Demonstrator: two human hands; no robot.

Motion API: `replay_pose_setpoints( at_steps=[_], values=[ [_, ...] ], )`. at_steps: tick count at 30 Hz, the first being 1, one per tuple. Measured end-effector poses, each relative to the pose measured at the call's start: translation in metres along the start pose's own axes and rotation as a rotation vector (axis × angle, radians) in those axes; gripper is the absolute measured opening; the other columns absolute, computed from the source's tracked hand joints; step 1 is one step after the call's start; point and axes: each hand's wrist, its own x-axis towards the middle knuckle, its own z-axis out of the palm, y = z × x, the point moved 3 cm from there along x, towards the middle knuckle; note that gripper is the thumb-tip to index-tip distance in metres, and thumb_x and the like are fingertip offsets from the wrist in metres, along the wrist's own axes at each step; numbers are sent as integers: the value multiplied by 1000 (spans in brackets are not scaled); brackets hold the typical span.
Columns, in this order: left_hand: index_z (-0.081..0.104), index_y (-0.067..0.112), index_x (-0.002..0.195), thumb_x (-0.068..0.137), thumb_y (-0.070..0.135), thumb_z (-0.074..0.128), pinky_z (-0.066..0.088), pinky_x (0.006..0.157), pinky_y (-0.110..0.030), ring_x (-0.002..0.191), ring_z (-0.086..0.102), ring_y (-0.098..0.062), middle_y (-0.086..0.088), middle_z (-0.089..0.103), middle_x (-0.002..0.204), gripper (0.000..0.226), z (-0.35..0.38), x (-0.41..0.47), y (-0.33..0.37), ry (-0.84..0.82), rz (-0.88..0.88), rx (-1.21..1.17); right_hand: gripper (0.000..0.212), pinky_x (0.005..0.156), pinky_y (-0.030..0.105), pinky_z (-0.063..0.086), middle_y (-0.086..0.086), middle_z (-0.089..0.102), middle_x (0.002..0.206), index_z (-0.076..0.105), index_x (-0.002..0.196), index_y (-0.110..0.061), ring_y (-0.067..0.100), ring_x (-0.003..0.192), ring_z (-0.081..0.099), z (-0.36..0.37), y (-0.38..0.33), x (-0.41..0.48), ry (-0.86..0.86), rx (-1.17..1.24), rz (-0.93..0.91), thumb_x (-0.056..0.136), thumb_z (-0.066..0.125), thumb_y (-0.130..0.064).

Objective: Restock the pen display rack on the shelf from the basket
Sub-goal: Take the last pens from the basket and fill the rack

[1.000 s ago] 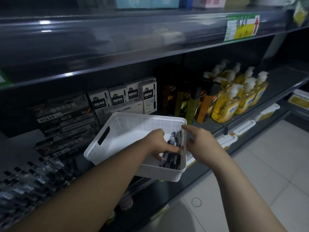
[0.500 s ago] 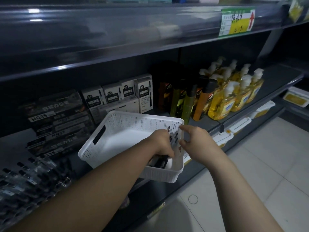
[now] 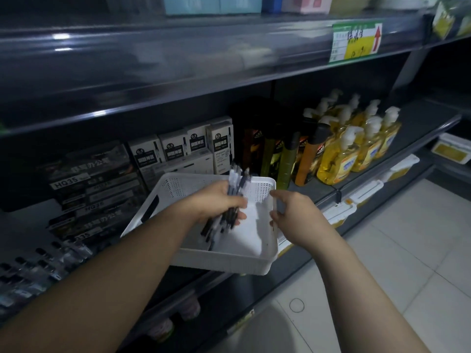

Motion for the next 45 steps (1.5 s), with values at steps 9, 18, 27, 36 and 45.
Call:
replay_pose_setpoints(
  at_steps=[9,18,27,36,45],
  values=[
    [49,6,105,95,11,57,58,75,-45,75,71,-24,-16,64,87,14,-22,-30,-15,-11,-46,131,53,95,38,45,8,53,139,41,144,-20,28,123,52,5,-6,-2,0,-71,26,93,47,-7],
    [49,10,101,97,14,56,58,79,-47,70,63,-20,-11,61,82,10,-12,-34,-19,212,87,-86,56,84,38,53,12,62,125,44,140,-21,26,105,64,10,-16,-4,-10,-47,42,89,45,1],
    [50,7,100,95,13,59,59,77,-45,72,68,-23,-13,64,85,12,-1,-41,-25,62,-12,-134,45,71,35,51,12,67,102,55,125,-16,29,91,64,11,-12,5,-1,-88,28,85,43,2],
    [67,5,92,89,21,67,57,65,-24,63,65,-12,-5,69,77,16,-37,-78,11,344,135,-323,43,93,33,44,5,51,139,49,137,-16,25,122,51,-1,-44,-6,173,-65,-141,94,50,-12],
    [59,8,84,92,20,64,50,60,-34,56,54,-18,-6,59,64,15,-56,-174,-6,463,248,-278,20,69,13,43,-5,69,93,69,110,-15,3,78,60,14,-131,-43,58,332,-401,92,60,-18]
  ],
)
